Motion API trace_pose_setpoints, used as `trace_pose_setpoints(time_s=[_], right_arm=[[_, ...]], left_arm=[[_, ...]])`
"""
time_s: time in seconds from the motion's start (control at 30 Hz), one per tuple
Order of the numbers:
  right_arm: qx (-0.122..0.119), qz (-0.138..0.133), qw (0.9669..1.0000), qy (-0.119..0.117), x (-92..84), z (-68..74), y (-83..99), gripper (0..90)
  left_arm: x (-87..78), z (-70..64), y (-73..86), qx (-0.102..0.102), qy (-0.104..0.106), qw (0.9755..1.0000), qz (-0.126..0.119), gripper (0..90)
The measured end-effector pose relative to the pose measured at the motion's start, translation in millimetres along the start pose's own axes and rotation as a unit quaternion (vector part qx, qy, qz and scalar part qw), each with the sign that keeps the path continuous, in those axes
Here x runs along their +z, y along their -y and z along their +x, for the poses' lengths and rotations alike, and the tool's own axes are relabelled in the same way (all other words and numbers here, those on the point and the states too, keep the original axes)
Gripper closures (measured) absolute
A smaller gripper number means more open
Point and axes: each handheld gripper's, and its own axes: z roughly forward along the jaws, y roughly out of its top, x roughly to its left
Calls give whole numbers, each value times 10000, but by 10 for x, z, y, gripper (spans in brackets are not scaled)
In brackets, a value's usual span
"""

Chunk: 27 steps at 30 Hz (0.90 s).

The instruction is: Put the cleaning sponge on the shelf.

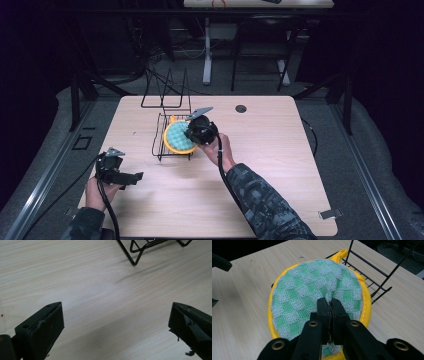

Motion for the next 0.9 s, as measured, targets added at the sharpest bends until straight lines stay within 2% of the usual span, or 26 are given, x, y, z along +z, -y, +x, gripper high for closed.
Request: trace_pose_setpoints(time_s=[0.33,0.9], right_arm=[[-75,26,10000,52,119,31,-10,875],[84,16,9998,153,333,46,-55,875]], left_arm=[[1,-1,-3,11,0,10000,-2,3],[0,3,-2,13,17,10000,5,3]])
